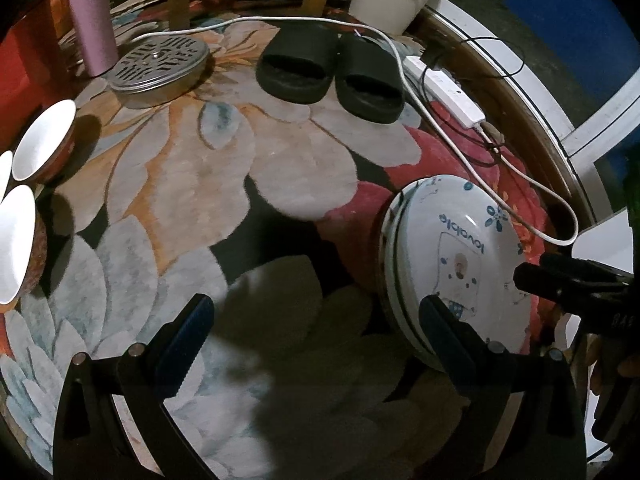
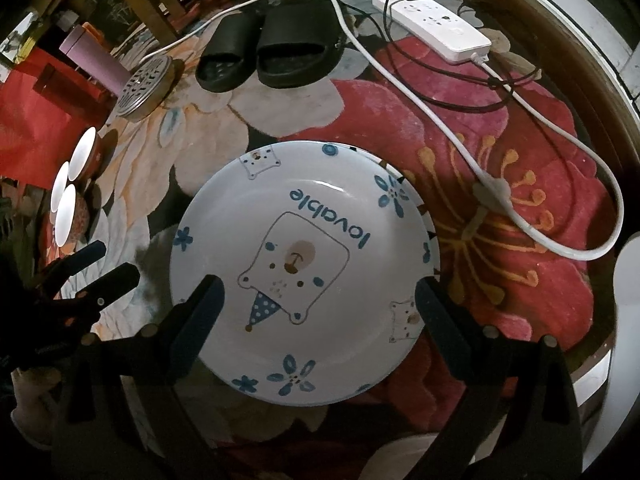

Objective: Organize plates and bowls
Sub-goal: 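Lift the open right gripper up away from the stacked plates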

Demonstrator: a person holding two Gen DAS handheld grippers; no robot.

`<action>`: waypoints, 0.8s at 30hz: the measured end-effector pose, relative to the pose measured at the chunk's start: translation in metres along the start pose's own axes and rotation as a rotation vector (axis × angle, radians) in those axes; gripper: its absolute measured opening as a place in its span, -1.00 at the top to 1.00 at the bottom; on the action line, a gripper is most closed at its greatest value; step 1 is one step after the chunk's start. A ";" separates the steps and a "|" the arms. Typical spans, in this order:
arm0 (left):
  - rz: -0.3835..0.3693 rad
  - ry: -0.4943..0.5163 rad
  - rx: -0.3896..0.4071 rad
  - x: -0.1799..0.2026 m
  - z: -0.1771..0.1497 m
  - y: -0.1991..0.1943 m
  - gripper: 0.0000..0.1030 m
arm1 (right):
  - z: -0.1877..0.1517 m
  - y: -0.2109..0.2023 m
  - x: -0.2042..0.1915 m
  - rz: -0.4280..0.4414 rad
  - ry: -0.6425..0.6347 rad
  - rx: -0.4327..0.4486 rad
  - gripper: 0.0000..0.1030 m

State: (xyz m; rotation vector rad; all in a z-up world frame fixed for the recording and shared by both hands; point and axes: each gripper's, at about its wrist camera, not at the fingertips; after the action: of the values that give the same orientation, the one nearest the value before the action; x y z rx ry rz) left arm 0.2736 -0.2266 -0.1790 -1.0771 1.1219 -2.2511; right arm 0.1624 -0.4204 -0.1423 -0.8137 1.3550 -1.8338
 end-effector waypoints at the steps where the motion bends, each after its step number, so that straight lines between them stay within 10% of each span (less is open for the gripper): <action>1: 0.002 -0.003 0.001 -0.002 -0.001 -0.001 -0.99 | 0.000 0.000 -0.001 0.000 0.000 0.000 -0.89; 24: 0.064 -0.063 0.008 -0.042 -0.016 -0.021 -0.99 | -0.001 0.004 -0.028 -0.001 -0.036 0.007 -0.89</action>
State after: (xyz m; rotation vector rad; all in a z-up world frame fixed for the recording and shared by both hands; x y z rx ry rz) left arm 0.2868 -0.1800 -0.1871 -1.0858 1.1051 -2.1560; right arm 0.1772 -0.3976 -0.1482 -0.8402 1.3255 -1.8151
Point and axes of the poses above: each gripper's, at about its wrist camera, not at the fingertips, and y roughly the way its jaws point, x to its right, z to its top, and after that the axes turned 13 degrees about -z, right-handed
